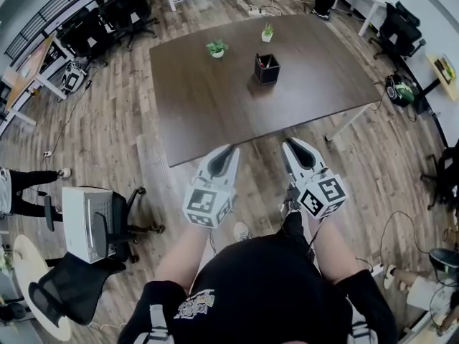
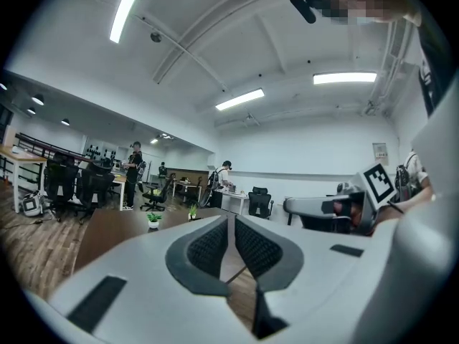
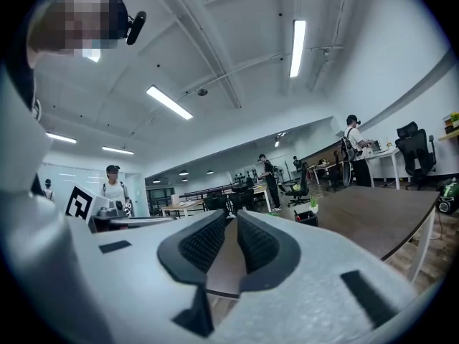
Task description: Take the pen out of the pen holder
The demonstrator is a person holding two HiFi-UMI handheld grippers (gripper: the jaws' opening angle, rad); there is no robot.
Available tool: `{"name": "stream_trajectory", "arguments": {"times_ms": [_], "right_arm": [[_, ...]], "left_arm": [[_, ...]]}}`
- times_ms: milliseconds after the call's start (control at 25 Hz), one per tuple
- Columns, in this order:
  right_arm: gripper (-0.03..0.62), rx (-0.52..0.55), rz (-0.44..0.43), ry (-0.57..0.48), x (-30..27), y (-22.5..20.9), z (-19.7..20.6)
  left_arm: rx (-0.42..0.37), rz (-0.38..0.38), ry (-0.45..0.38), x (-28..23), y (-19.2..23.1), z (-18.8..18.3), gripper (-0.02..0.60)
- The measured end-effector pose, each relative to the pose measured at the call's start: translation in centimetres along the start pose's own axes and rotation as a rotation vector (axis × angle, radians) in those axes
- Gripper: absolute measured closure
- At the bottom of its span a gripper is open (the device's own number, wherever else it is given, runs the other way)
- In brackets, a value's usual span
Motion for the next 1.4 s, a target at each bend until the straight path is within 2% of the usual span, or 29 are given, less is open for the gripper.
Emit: {"name": "stream_trajectory", "arguments": {"times_ms": [360, 960, 1400], "right_arm": [[0.489, -0.002, -0.076, 0.013, -1.6, -7.7, -1.4], [0.447, 0.036, -0.248, 0.041, -5.7, -24.1, -5.7], [0.401, 0.070, -0.351, 0.033, -6.8, -30.4, -8.1]], "left_arm": [[0.006, -0.077, 0.026, -6.2, -1.8, -1.4, 0.566], [0.053, -0.244, 0.017, -20.2, -5.4, -5.7, 0.445], [0.064, -0.358, 0.014, -25.3, -7.1, -7.8, 0.370]]}}
Point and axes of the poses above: the fingertips, and each gripper's own axes: x backward along the fingers, y to its left, z out of its underside, the point moved 10 cm from there along x, backward along the fingers, and after that the axes turned 14 degrees about y, right-handed, at the moved point
